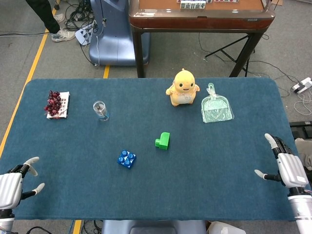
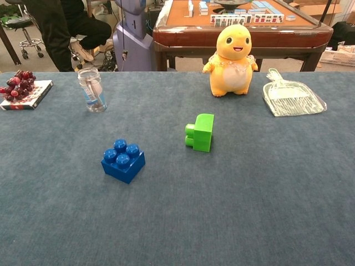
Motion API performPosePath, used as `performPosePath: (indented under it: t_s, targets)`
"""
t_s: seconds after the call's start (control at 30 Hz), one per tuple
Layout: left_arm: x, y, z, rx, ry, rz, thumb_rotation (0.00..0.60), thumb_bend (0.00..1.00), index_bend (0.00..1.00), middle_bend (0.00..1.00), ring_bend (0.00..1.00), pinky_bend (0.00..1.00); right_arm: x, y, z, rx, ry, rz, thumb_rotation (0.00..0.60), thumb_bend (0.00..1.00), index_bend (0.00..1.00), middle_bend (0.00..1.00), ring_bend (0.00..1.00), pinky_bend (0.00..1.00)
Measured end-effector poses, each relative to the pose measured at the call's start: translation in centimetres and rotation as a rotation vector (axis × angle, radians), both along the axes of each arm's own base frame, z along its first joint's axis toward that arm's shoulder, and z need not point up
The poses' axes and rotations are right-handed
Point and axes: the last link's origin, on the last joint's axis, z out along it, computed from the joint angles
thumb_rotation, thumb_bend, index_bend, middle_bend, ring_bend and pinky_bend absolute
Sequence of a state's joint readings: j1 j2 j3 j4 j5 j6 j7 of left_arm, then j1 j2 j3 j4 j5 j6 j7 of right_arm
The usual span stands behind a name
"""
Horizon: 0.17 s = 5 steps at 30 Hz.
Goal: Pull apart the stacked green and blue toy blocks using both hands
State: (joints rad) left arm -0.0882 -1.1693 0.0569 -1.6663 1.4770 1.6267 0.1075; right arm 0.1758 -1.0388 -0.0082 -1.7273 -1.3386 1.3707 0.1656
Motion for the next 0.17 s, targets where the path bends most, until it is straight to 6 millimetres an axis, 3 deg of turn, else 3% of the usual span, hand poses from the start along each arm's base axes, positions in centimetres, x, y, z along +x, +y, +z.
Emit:
performPosePath:
  t_s: [0.17]
  targets:
    - [0.16,-0.09,0.21,0.009,0.006,-0.004,0.600,0.06,0.31,0.51,0.40,0.50,0.01,-0.07,-0.09,0.007,-0.002,0.001,0.600,0.01,0.04,0.07,0.00,0.11]
